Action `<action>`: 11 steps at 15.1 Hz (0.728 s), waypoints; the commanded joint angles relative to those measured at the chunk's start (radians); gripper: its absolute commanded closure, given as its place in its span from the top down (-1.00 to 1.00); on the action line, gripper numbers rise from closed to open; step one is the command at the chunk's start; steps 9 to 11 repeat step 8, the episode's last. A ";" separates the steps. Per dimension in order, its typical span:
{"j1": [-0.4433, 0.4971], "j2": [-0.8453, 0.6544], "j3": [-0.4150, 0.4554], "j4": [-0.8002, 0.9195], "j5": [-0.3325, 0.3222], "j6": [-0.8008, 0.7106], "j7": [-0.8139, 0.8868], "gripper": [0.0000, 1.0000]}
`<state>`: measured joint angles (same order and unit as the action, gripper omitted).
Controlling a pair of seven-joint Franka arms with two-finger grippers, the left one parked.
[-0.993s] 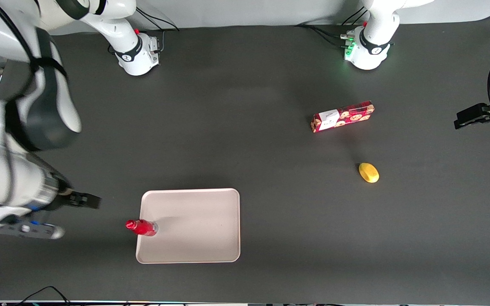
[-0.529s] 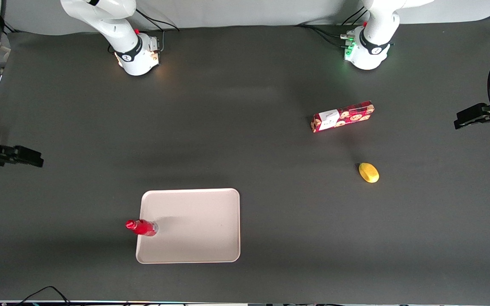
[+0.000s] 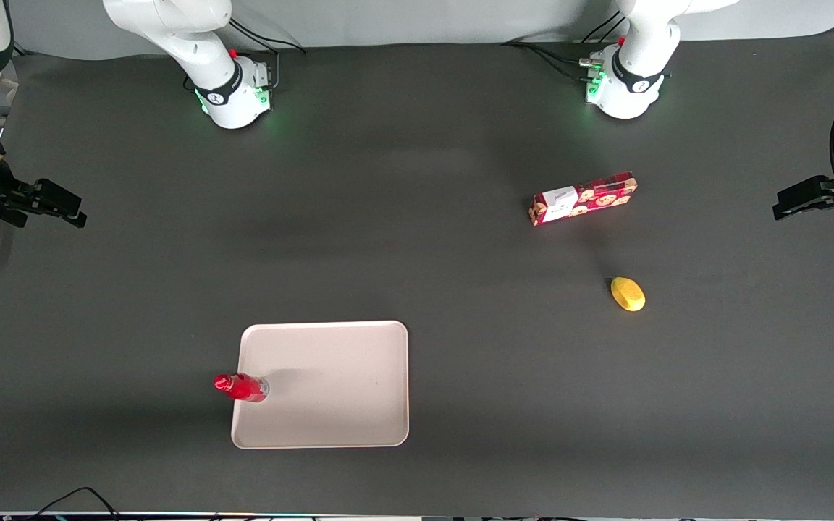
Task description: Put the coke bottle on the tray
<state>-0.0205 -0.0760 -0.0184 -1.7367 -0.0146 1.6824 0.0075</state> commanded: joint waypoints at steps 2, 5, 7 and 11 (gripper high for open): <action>0.017 -0.050 -0.023 -0.064 0.061 0.026 -0.018 1.00; 0.017 -0.064 -0.023 -0.089 0.061 0.030 -0.018 1.00; 0.017 -0.064 -0.023 -0.089 0.061 0.028 -0.017 1.00; 0.017 -0.064 -0.023 -0.089 0.061 0.028 -0.018 1.00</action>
